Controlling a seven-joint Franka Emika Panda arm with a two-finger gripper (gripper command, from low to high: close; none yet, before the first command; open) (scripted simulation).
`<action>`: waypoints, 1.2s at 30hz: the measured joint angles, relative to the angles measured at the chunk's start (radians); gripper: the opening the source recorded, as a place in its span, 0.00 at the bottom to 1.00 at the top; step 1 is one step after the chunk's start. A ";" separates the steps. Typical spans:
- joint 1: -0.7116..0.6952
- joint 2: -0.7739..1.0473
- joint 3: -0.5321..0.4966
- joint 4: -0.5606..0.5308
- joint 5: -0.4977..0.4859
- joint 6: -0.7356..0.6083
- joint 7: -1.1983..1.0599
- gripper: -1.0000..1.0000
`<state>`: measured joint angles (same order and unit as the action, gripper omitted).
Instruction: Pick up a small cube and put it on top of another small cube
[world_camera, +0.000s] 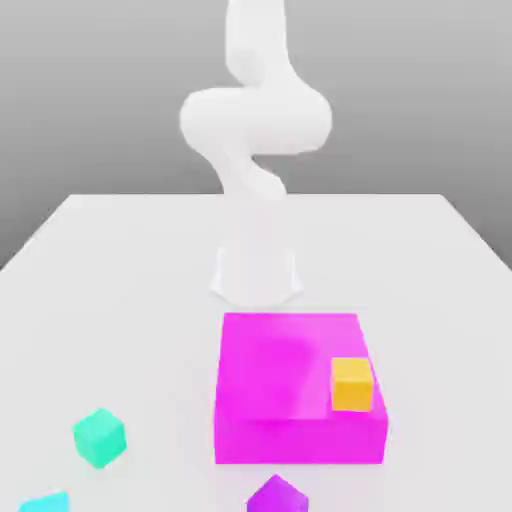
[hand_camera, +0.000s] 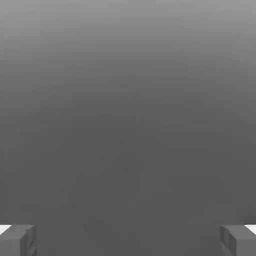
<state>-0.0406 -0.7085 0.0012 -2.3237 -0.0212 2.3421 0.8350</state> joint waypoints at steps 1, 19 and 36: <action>-0.017 0.039 0.000 -0.010 -0.009 0.018 0.015 0.50; -0.243 0.695 -0.104 -0.180 -0.046 0.321 0.183 0.50; -0.351 1.112 -0.054 -0.198 0.116 0.582 0.113 0.00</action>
<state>-0.3915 0.4033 -0.0531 -2.5213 0.0947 2.9239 0.9480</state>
